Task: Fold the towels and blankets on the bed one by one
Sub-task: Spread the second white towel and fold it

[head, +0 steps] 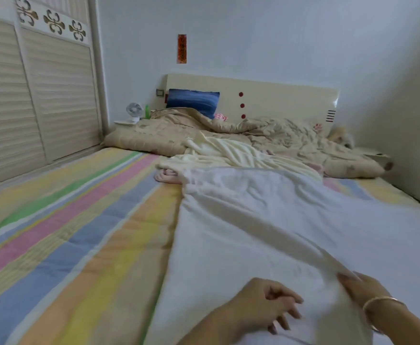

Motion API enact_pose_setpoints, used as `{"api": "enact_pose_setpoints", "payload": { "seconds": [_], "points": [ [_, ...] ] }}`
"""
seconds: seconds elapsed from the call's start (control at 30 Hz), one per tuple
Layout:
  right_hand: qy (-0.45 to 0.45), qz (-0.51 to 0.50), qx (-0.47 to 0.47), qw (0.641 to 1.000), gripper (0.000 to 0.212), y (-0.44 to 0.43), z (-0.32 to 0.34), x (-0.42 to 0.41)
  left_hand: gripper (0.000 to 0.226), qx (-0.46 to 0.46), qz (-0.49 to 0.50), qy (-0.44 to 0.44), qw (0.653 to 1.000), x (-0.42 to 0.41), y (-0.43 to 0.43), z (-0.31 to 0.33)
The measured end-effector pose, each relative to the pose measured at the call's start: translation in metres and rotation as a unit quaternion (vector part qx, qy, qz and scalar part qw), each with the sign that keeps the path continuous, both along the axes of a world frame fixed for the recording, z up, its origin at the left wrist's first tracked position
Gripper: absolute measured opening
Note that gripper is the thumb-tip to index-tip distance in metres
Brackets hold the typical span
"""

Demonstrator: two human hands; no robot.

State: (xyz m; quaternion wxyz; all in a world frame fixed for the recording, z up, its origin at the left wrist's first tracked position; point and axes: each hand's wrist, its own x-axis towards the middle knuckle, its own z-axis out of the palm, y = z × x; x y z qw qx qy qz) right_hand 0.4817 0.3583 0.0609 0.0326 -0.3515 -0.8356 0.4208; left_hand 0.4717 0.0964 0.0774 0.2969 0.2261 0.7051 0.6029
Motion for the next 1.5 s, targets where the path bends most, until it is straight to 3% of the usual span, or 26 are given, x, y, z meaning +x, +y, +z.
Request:
{"api": "enact_pose_setpoints", "payload": {
  "seconds": [0.13, 0.27, 0.47, 0.67, 0.83, 0.97, 1.0, 1.03, 1.17, 1.23, 1.4, 1.5],
  "points": [
    [-0.058, -0.097, 0.027, 0.993, 0.02, 0.112, -0.037, 0.058, 0.025, -0.059, 0.117, 0.025, 0.991, -0.014, 0.054, -0.003],
    [-0.038, -0.061, -0.003, 0.997, 0.02, 0.107, -0.03, 0.069, 0.026, -0.139, 0.141, 0.116, 0.973, -0.032, 0.11, -0.016],
    [0.014, -0.099, -0.151, 0.984, 0.042, 0.133, -0.042, 0.062, 0.018, -0.216, 0.075, 0.283, 0.932, -0.062, 0.216, -0.022],
    [-0.034, -0.02, -0.139, 0.99, 0.052, 0.153, -0.039, 0.059, 0.04, -0.294, -0.02, 0.367, 0.882, -0.073, 0.293, -0.022],
    [-0.04, 0.119, -0.086, 0.988, 0.05, 0.174, -0.043, 0.064, 0.058, -0.479, -0.21, 0.383, 0.761, -0.068, 0.332, -0.019],
    [0.012, 0.13, -0.083, 0.988, 0.033, 0.217, -0.042, 0.079, 0.046, -0.613, -0.221, 0.432, 0.624, -0.052, 0.369, 0.002],
    [0.016, 0.129, -0.079, 0.988, 0.031, 0.23, -0.039, 0.082, 0.039, -0.624, -0.211, 0.445, 0.606, -0.049, 0.377, 0.007],
    [0.018, 0.132, -0.069, 0.989, 0.031, 0.248, -0.037, 0.089, 0.033, -0.627, -0.193, 0.442, 0.612, -0.045, 0.389, 0.012],
    [0.023, 0.123, -0.016, 0.992, 0.043, 0.325, -0.02, 0.121, 0.018, -0.532, -0.082, 0.407, 0.738, -0.032, 0.451, 0.03],
    [0.031, 0.091, 0.001, 0.995, 0.044, 0.375, -0.012, 0.144, 0.019, -0.475, -0.058, 0.411, 0.775, -0.017, 0.507, 0.031],
    [0.018, -0.008, 0.027, 0.999, 0.039, 0.495, -0.014, 0.216, 0.013, -0.412, -0.13, 0.409, 0.804, 0.035, 0.647, 0.027],
    [0.019, -0.054, -0.021, 0.998, 0.032, 0.525, -0.028, 0.251, 0.014, -0.427, -0.202, 0.372, 0.799, 0.052, 0.689, 0.018]
  ]
}}
